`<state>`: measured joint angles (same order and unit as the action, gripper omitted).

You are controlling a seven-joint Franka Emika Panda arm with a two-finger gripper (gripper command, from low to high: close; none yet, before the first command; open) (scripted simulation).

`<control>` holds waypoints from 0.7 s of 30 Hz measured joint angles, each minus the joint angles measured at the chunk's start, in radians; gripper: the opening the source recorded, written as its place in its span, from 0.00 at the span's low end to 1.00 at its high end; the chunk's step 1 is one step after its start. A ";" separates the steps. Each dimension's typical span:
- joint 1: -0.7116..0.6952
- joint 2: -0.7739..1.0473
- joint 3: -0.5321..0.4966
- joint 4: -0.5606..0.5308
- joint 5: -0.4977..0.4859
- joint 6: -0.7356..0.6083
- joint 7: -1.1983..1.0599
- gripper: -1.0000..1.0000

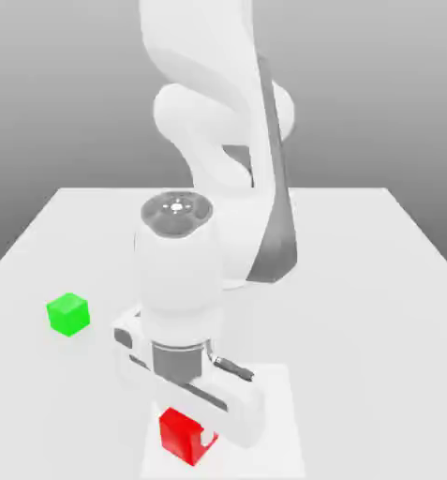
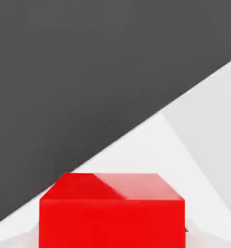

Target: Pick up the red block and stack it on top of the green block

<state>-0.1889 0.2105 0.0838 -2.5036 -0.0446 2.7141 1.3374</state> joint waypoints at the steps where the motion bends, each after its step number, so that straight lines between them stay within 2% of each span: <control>1: -0.015 -0.031 -0.022 -0.021 0.001 -0.011 0.027 0.00; 6: -0.164 -0.170 -0.171 -0.148 -0.024 -0.025 0.237 0.00; 8: -0.283 -0.234 -0.204 -0.208 -0.045 -0.029 0.345 0.00; 15: -0.524 -0.440 -0.309 -0.398 -0.094 -0.038 0.670 0.00; 17: -0.561 -0.425 -0.334 -0.425 -0.089 0.005 0.710 0.00; 21: -0.547 -0.296 -0.351 -0.430 -0.027 0.138 0.683 0.00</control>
<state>-0.7357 -0.0852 -0.2677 -2.9335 -0.0719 2.8523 2.0200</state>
